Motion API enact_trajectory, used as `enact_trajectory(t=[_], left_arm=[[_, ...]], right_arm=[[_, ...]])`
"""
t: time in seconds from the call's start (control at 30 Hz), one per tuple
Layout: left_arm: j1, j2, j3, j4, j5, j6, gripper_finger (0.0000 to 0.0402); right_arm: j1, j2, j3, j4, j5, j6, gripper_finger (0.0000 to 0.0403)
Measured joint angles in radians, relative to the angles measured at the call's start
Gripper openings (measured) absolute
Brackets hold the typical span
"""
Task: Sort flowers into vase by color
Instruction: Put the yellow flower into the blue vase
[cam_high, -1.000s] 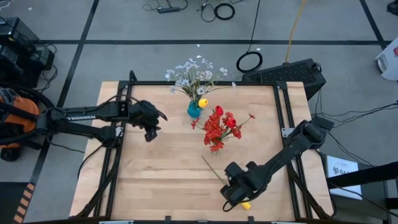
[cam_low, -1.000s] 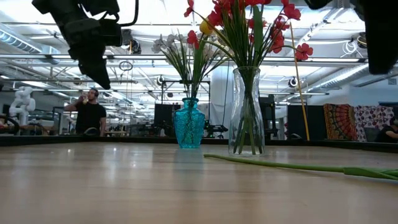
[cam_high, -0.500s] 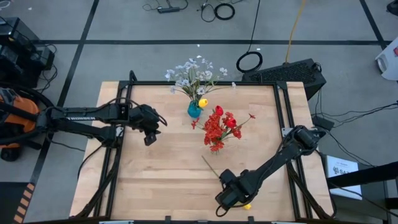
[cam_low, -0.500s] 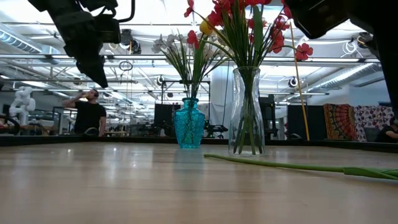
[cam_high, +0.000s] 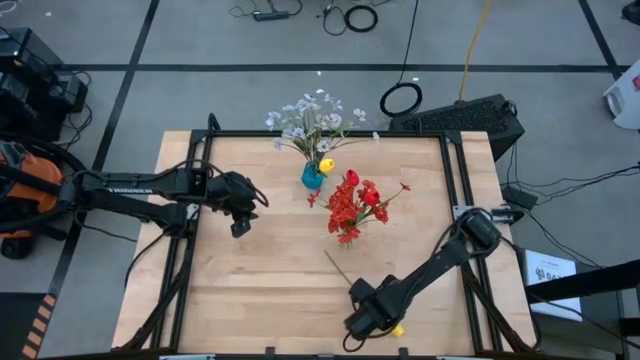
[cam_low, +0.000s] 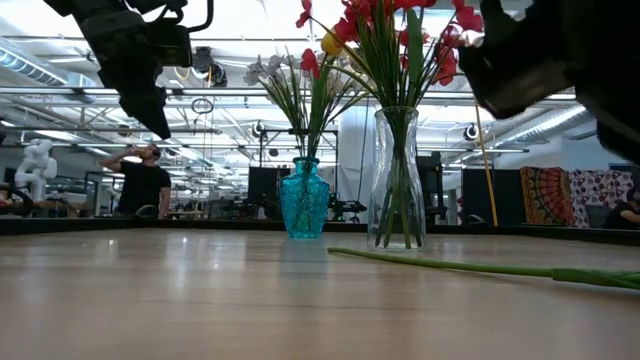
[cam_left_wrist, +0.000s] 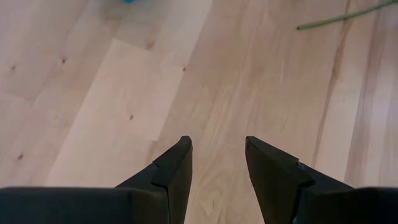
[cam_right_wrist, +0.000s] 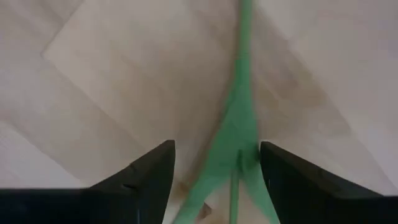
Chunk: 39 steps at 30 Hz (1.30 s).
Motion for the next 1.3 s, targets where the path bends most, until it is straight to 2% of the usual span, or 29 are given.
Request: enact_trajectory(t=[0.13,0.23,0.43,0.5,0.57,0.8,0.9,1.0,1.17,1.3], left_arm=[[-0.001,0.000,0.000,0.000,0.000,0.000,0.0154],[-0.001,0.000,0.000,0.000,0.000,0.000,0.0154],[-0.001,0.000,0.000,0.001,0.000,0.000,0.0154],[-0.001,0.000,0.000,0.000,0.000,-0.001,0.0154],[-0.001,0.000,0.000,0.001,0.000,-0.002,0.0154],[-0.001,0.000,0.000,0.002,-0.006,-0.033,0.0154],[-0.001,0.000,0.000,0.004,-0.009,-0.051,0.0154],[-0.001,0.000,0.000,0.013,-0.017,-0.052,0.0154],[-0.001,0.000,0.000,0.069,-0.020,-0.076,0.0154],[-0.001,0.000,0.000,0.094,-0.022,-0.104,0.0154]], right_arm=[[0.000,0.029,0.002,0.046,-0.059,-0.166,0.0205],[-0.001,0.035,0.002,0.045,-0.084,-0.275,0.0171],[-0.001,0.030,0.004,-0.028,-0.086,-0.438,0.0069],[0.000,0.029,0.004,-0.061,-0.091,-0.525,0.0030],[0.000,0.029,0.004,-0.092,-0.096,-0.637,0.0009],[0.001,0.034,-0.003,-0.306,-0.074,-1.016,0.0008],[0.002,0.033,-0.002,-0.437,-0.003,-1.141,0.0004],[0.003,0.033,-0.003,-0.525,0.125,-1.308,0.0004],[0.001,0.032,-0.002,-0.537,0.344,-1.598,0.0005],[-0.018,0.032,-0.001,-0.468,0.343,-1.648,0.0017]])
